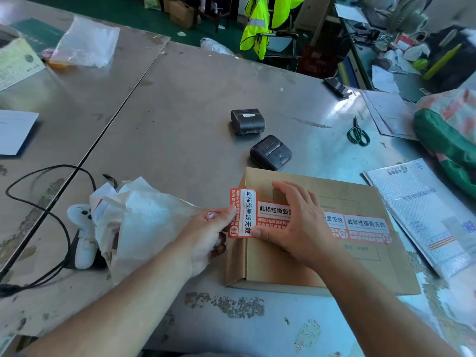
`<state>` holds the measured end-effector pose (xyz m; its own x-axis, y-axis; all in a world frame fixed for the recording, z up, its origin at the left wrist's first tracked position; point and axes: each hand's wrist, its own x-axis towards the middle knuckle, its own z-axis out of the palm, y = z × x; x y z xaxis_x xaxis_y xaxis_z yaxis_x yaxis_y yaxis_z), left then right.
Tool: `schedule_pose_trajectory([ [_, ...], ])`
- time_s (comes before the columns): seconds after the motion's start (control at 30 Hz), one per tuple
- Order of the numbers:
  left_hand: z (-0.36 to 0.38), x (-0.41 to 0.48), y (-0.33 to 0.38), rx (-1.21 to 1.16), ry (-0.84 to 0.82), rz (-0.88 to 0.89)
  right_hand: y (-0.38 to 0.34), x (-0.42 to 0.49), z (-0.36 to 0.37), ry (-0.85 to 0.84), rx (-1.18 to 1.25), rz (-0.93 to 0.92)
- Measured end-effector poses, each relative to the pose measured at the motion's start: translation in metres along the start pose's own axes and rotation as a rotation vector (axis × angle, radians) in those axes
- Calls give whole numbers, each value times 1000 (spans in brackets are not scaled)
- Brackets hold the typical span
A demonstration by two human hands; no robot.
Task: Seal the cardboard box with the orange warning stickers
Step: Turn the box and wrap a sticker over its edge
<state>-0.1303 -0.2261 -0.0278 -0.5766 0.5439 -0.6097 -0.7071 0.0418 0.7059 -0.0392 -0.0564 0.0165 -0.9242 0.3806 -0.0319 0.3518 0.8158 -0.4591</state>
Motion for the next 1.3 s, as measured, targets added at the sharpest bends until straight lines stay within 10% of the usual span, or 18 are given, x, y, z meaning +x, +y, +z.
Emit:
schedule_pose_trajectory([
  [1.3,23,21,-2,106,169,47,-6,12,8,117,-15,93],
])
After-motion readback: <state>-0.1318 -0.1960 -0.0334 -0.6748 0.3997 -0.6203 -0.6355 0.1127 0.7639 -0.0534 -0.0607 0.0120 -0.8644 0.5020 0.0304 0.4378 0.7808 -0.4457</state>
